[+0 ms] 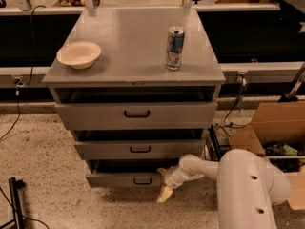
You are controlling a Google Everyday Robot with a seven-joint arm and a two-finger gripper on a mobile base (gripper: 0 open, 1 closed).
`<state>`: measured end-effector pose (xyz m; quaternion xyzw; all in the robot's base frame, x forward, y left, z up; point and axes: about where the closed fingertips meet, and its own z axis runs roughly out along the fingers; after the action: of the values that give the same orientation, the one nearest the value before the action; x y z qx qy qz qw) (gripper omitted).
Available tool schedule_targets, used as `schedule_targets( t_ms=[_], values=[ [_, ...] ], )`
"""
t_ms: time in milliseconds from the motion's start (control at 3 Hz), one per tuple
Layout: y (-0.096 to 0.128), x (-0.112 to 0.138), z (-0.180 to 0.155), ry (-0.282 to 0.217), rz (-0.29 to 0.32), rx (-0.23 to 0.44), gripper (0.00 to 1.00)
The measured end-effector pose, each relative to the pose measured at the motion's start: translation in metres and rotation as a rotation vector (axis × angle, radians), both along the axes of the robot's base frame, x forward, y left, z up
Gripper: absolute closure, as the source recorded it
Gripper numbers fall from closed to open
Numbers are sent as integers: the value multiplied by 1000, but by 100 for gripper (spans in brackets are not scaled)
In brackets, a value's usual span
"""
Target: Open bottom drawer
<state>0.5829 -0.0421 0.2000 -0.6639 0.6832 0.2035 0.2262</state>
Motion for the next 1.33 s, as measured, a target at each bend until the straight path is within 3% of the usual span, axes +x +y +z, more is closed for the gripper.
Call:
schedule_targets(
  t_ms=[333, 1000, 1333],
  values=[
    [-4, 11, -19, 23, -15, -6, 18],
    [-3, 13, -19, 24, -14, -9, 40],
    [-3, 13, -12, 24, -14, -9, 41]
  ],
)
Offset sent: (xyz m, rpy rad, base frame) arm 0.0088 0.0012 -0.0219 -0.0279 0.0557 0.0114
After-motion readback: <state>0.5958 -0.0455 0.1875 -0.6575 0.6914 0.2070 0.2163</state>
